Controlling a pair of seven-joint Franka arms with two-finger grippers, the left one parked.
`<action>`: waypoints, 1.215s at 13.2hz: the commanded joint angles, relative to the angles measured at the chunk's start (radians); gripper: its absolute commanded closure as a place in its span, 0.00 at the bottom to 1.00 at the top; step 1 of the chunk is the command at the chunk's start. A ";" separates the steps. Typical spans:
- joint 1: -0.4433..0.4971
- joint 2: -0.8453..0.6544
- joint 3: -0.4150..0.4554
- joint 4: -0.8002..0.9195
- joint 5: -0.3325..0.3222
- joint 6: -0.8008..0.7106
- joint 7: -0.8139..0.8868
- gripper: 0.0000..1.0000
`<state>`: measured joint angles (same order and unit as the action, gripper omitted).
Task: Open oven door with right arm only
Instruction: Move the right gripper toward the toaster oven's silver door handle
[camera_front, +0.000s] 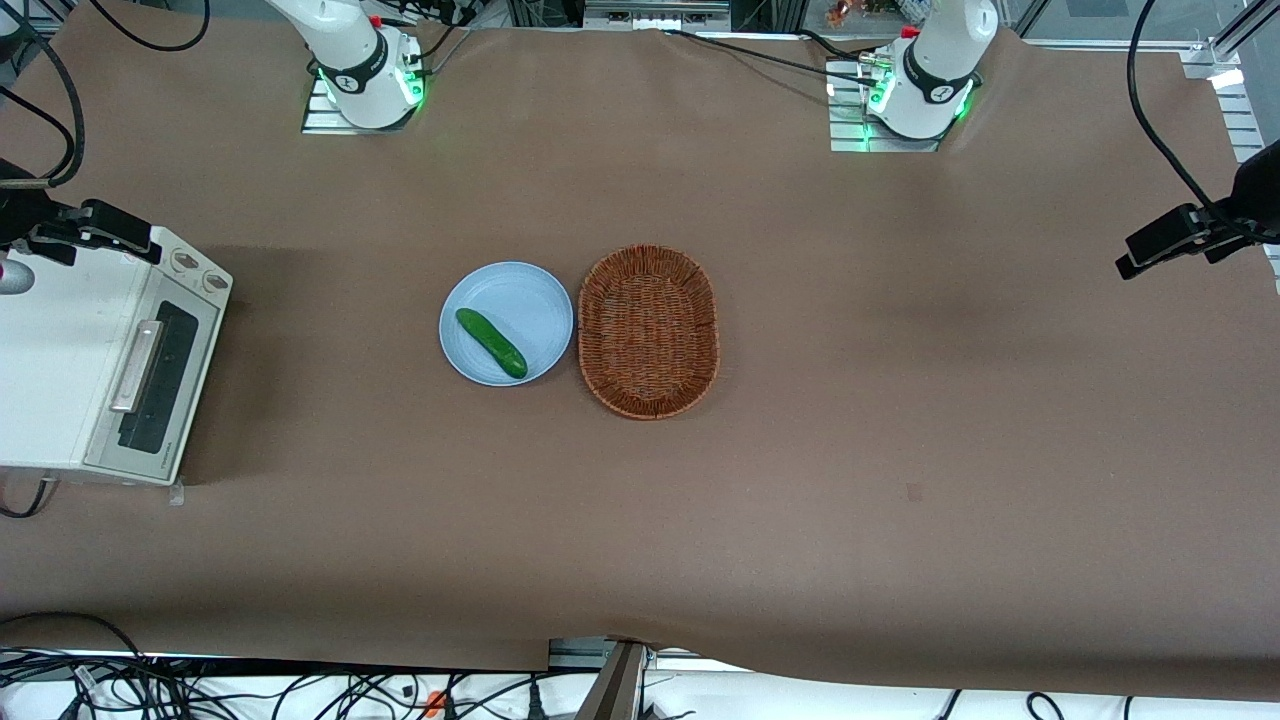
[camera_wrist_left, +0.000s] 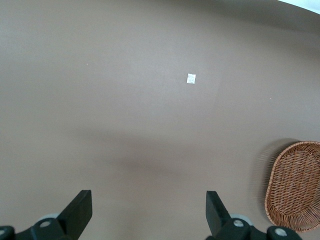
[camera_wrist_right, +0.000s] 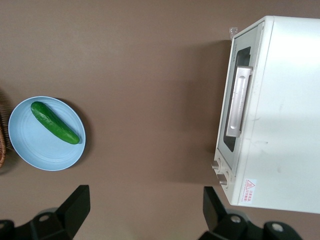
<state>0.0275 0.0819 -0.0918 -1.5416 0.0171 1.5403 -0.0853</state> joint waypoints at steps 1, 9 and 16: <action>-0.015 -0.004 0.018 0.009 -0.011 -0.005 0.002 0.00; -0.006 0.004 0.021 0.009 -0.012 -0.052 -0.001 0.00; 0.031 0.064 0.021 -0.003 -0.037 -0.084 0.006 0.00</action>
<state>0.0466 0.1211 -0.0749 -1.5467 0.0018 1.4745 -0.0856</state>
